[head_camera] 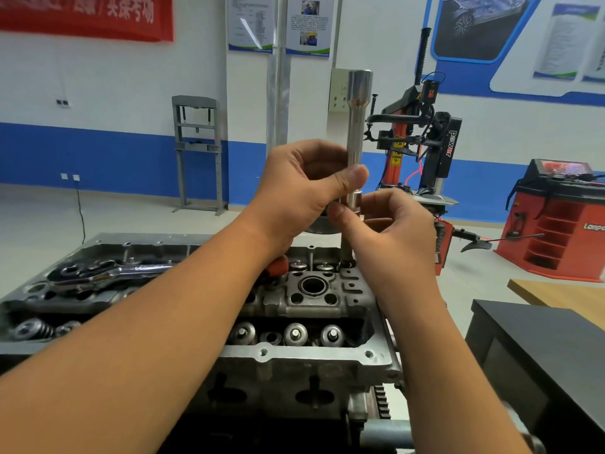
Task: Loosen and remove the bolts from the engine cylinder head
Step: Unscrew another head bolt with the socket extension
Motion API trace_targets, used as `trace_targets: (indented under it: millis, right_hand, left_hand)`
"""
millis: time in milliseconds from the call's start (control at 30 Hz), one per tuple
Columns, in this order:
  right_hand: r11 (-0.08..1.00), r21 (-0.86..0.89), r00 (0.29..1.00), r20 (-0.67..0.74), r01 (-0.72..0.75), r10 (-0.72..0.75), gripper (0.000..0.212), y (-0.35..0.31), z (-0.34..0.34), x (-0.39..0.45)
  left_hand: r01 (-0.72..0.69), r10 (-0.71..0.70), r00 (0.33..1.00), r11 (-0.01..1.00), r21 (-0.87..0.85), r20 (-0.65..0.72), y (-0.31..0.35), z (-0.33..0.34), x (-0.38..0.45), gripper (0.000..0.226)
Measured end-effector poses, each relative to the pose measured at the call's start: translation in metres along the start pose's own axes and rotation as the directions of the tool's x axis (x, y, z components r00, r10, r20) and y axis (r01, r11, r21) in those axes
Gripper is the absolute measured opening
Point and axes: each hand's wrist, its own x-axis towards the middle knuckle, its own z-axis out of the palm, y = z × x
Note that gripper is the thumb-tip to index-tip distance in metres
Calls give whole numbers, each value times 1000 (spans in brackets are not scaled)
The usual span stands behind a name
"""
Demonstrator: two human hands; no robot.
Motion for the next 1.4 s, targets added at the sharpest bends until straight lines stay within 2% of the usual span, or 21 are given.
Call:
trace_targets:
  millis: [67,133,200,333,467,567,667,733,833,900,1000,1100,1200,1300,1400]
  right_hand:
    - [1000,-27,1000,7,-3,3,19,-1,1,0]
    - [1000,-25,999,35,1,0,10,-2,3,0]
    - [1000,-20,998,62,6,-4,10,-1,3,1]
    - [1000,21,996,92,-10,8,11,0,1,2]
    - [1000,20,1000,-4,-5,5,22,1,-1,2]
    - [1000,29,1000,26,3,-4,20,0,0,2]
    - [999,50,997,83,-5,0,21,-2,0,2]
    - [997,68,996,93,-24,17,19,-2,0,2]
    - [988,146,999,15,-51,49,18,-1,-2,3]
    - [981,182,998,14,-61,59,20,1,-3,4]
    - [995,94,999,25,-23,21,23,3,-3,3]
    - [999,34,1000,12,8,-8,14,3,-1,3]
    - [999,50,995,97,3,-7,7,2,-1,4]
    - [993,117,992,122,-25,11,1,2,-3,4]
    - [998,69,999,42,-1,-2,19,4,-1,4]
  left_hand:
    - [22,-22,1000,1000,-4,4,1,0,0,23]
    - [60,-57,995,997,-44,76,0,0,1,15]
    - [82,-75,990,995,-57,119,0,0,1,19]
    - [27,-27,997,1000,-2,73,0,-1,1,20]
    - [22,-23,1000,999,34,15,0,-1,1,19]
    - [69,-66,993,997,-31,99,-1,2,1,23]
    - [47,-43,988,999,-23,149,0,3,0,25]
    - [26,-24,994,1000,-15,107,-1,2,0,20]
    - [5,-6,1000,1000,5,2,-1,0,2,17]
    - [7,-6,999,1000,9,-34,-1,-1,2,17]
    - [24,-24,999,1000,-3,-30,-3,0,3,15]
    - [42,-42,999,999,-15,3,-5,0,4,10]
    - [41,-38,998,998,-51,50,-4,1,3,22]
    - [-1,2,1000,1000,-21,27,-4,1,3,13]
    - [-23,23,998,1000,10,-53,-4,1,3,25]
